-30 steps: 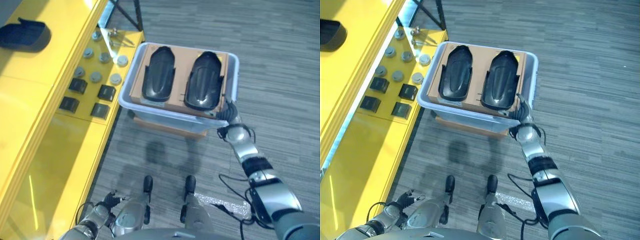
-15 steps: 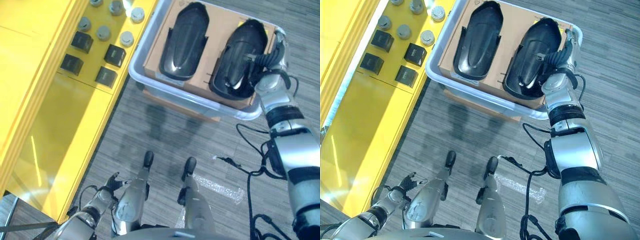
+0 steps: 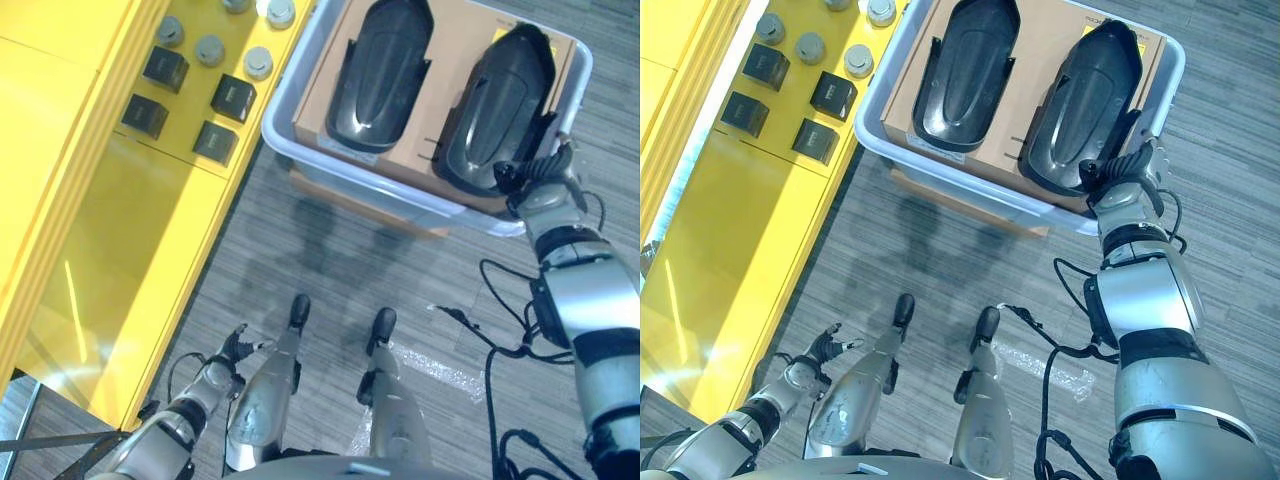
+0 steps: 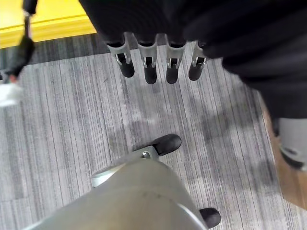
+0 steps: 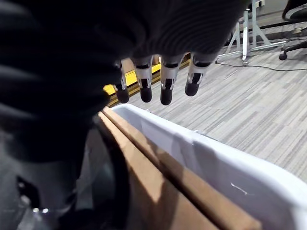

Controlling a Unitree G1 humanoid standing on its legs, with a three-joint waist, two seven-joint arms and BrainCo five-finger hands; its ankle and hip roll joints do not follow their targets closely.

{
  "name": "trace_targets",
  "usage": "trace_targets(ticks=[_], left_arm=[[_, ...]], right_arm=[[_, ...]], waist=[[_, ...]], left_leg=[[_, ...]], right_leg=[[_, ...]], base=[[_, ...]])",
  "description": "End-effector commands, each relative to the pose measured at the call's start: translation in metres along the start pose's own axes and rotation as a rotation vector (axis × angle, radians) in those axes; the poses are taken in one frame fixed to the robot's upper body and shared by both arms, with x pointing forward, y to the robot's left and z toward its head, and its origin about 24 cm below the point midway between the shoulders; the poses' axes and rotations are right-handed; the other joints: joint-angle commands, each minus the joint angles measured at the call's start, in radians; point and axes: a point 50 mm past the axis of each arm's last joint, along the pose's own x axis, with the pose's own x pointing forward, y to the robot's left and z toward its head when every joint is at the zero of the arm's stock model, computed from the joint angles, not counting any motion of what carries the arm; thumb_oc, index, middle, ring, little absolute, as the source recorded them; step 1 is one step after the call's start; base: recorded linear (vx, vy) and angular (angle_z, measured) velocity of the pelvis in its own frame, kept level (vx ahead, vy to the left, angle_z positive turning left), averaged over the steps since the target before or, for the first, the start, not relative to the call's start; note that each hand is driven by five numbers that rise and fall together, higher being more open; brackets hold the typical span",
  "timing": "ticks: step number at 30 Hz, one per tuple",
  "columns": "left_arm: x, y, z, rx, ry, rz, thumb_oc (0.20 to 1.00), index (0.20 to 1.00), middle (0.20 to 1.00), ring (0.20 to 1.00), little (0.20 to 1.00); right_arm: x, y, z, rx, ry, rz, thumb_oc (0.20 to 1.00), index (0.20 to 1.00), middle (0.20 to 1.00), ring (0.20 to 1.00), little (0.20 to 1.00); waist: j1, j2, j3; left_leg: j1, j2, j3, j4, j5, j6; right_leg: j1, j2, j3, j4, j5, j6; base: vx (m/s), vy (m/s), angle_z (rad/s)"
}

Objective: Move parts from the plastic box to the shelf.

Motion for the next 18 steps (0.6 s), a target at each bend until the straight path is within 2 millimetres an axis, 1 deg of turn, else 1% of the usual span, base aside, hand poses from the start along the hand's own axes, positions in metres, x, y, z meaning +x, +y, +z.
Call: trace_targets(ticks=[1, 3, 6, 9, 13, 15, 16, 17, 18], left_arm=[[0.001, -0.003, -0.001, 0.016, 0.025, -0.016, 1.000, 1.000, 1.000, 1.000, 1.000], [0.001, -0.003, -0.002, 0.019, 0.030, -0.023, 1.000, 1.000, 1.000, 1.000, 1.000], [0.001, -0.002, -0.004, 0.022, 0.036, -0.023, 1.000, 1.000, 1.000, 1.000, 1.000], [0.000, 0.000, -0.011, 0.032, 0.060, -0.020, 1.000, 1.000, 1.000, 1.000, 1.000], [-0.001, 0.001, -0.014, 0.029, 0.071, -0.012, 1.000, 1.000, 1.000, 1.000, 1.000], [0.000, 0.005, -0.013, 0.016, 0.066, 0.005, 1.000, 1.000, 1.000, 1.000, 1.000], [-0.001, 0.009, -0.012, 0.002, 0.042, 0.023, 1.000, 1.000, 1.000, 1.000, 1.000], [-0.001, 0.013, -0.007, -0.009, 0.004, 0.034, 1.000, 1.000, 1.000, 1.000, 1.000], [-0.002, 0.014, -0.006, -0.038, -0.019, 0.039, 1.000, 1.000, 1.000, 1.000, 1.000]], right_arm=[[0.000, 0.002, -0.019, -0.107, 0.067, 0.105, 0.200, 0.200, 0.200, 0.200, 0.200], [0.000, 0.002, -0.022, -0.103, 0.083, 0.119, 0.200, 0.200, 0.200, 0.200, 0.200], [0.000, 0.003, -0.021, -0.097, 0.073, 0.122, 0.200, 0.200, 0.200, 0.200, 0.200], [-0.004, 0.010, -0.031, -0.070, 0.090, 0.156, 0.200, 0.200, 0.200, 0.200, 0.200], [-0.005, 0.012, -0.038, -0.017, 0.109, 0.151, 0.200, 0.200, 0.200, 0.200, 0.200], [-0.006, 0.015, -0.031, 0.041, 0.058, 0.135, 0.200, 0.200, 0.200, 0.200, 0.200], [-0.009, 0.021, -0.021, 0.012, -0.036, 0.129, 0.200, 0.200, 0.200, 0.200, 0.200], [-0.012, 0.023, -0.014, -0.052, -0.129, 0.126, 0.200, 0.200, 0.200, 0.200, 0.200], [-0.017, 0.024, -0.006, -0.076, -0.205, 0.109, 0.200, 0.200, 0.200, 0.200, 0.200]], waist=[[0.013, -0.004, -0.024], [0.013, -0.002, -0.025], [0.012, -0.003, -0.024], [0.000, -0.011, -0.026], [-0.012, -0.017, -0.037], [-0.027, -0.026, -0.041], [-0.040, -0.036, -0.045], [-0.047, -0.042, -0.049], [-0.054, -0.046, -0.053]], left_leg=[[-0.043, 0.011, -0.011, 0.033, -0.024, -0.012], [-0.046, 0.010, -0.008, 0.035, -0.025, -0.012], [-0.046, 0.008, -0.004, 0.040, -0.027, -0.011], [-0.038, 0.009, 0.007, 0.048, -0.036, -0.008], [-0.025, 0.010, 0.011, 0.047, -0.041, -0.007], [-0.012, 0.011, 0.020, 0.055, -0.052, -0.006], [-0.004, 0.013, 0.028, 0.068, -0.063, -0.003], [0.006, 0.015, 0.032, 0.072, -0.069, -0.003], [0.015, 0.015, 0.036, 0.074, -0.076, -0.001]], right_leg=[[0.029, -0.054, 0.095, -0.005, 0.018, 0.070], [0.027, -0.055, 0.096, -0.005, 0.018, 0.070], [0.024, -0.056, 0.101, -0.005, 0.018, 0.071], [0.022, -0.053, 0.117, -0.005, 0.021, 0.070], [0.030, -0.051, 0.119, -0.005, 0.020, 0.071], [0.039, -0.051, 0.125, -0.005, 0.019, 0.069], [0.047, -0.047, 0.133, -0.005, 0.018, 0.068], [0.053, -0.046, 0.137, -0.005, 0.016, 0.067], [0.058, -0.044, 0.141, -0.005, 0.015, 0.066]], base=[[0.03, 0.000, -0.05], [0.01, 0.000, -0.02], [0.00, 0.000, 0.00], [0.01, -0.007, -0.07], [0.01, -0.016, -0.05], [0.00, 0.000, 0.00], [0.00, 0.000, 0.00], [0.03, -0.018, -0.12], [0.02, -0.012, -0.25]])
